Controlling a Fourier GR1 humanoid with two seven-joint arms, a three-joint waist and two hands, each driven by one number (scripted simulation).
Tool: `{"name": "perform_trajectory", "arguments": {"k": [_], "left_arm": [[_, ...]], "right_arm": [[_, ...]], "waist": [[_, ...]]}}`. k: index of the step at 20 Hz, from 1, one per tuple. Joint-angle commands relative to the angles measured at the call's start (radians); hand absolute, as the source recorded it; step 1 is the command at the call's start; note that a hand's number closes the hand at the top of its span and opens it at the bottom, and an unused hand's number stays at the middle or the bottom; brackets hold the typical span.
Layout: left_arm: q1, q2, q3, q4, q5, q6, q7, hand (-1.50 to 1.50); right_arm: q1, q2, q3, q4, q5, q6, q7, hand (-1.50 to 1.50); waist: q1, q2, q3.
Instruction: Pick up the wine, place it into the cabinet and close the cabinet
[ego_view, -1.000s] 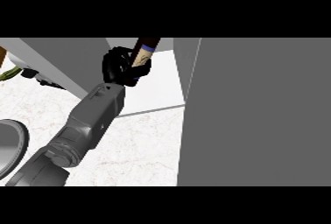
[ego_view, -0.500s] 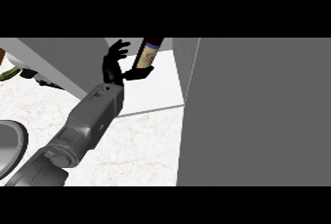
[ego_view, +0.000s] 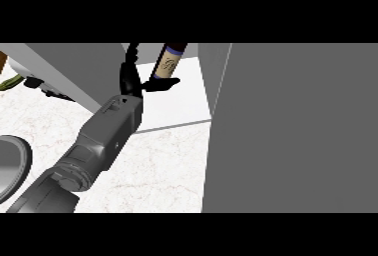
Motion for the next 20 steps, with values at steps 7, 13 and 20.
{"name": "perform_trajectory", "arguments": {"k": [7,13,20], "left_arm": [[0.013,0.07,-0.022,-0.07,-0.024,-0.327,-0.077,-1.5],[0.032,0.027,0.058,-0.16,0.043,-0.497,-0.222,-1.5],[0.053,0.007,0.085,-0.198,0.057,-0.666,-0.166,-1.5]], "right_arm": [[0.0,0.003,-0.002,-0.034,0.011,-0.037,0.04,-1.5],[-0.008,-0.018,-0.024,-0.034,0.012,-0.056,0.073,-1.5],[0.01,-0.068,-0.061,-0.115,-0.024,-0.074,0.155,-1.5]], "waist": [[0.062,-0.034,0.002],[0.108,-0.053,0.004],[0.142,-0.07,0.006]]}}
